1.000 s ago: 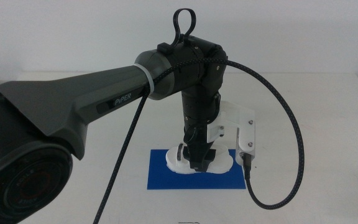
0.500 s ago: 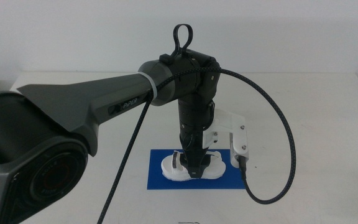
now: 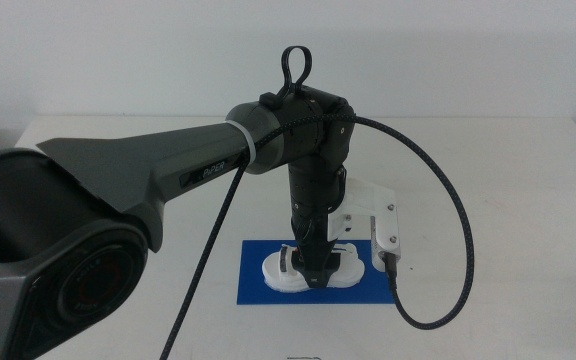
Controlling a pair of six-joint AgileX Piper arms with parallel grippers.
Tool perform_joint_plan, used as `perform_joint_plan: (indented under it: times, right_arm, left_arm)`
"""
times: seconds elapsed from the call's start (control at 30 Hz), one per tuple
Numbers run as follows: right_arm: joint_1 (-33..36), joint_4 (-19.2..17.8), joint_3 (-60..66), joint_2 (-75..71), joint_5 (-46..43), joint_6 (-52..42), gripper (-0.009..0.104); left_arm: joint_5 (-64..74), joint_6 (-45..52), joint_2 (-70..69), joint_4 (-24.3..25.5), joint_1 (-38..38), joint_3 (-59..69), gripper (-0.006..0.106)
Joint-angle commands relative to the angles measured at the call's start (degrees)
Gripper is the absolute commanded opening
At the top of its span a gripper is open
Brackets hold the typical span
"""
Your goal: Use one arm to grab the shoe from the table and place it on the mat.
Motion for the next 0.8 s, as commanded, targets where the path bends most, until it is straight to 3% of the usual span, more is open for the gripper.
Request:
perform_joint_plan:
  times: [0.0, 0.07, 0.33, 0.43, 0.77]
  right_arm:
    - [0.09, -0.51, -1.06, -1.11, -4.32, -0.25, 0.094]
    - [0.09, -0.51, -1.06, -1.11, -4.32, -0.25, 0.094]
    - [0.09, -0.51, -1.06, -1.11, -4.32, -0.25, 0.094]
    - [0.09, -0.51, -1.06, -1.11, -4.32, -0.25, 0.094]
    - [0.09, -0.51, -1.06, -1.11, -4.32, -0.25, 0.094]
  left_arm:
    - [0.14, -0.20, -3.64, -0.81, -0.03, -1.57, 0.080]
    - [0.25, -0.20, -3.64, -0.81, -0.03, -1.57, 0.094]
    - [8.09, -4.95, -4.67, -1.49, 0.03, -7.11, 0.094]
    - [7.87, -7.88, -7.12, -3.80, -0.03, -10.53, 0.094]
    - [7.87, -34.70, -20.93, -0.56, 2.34, -16.91, 0.094]
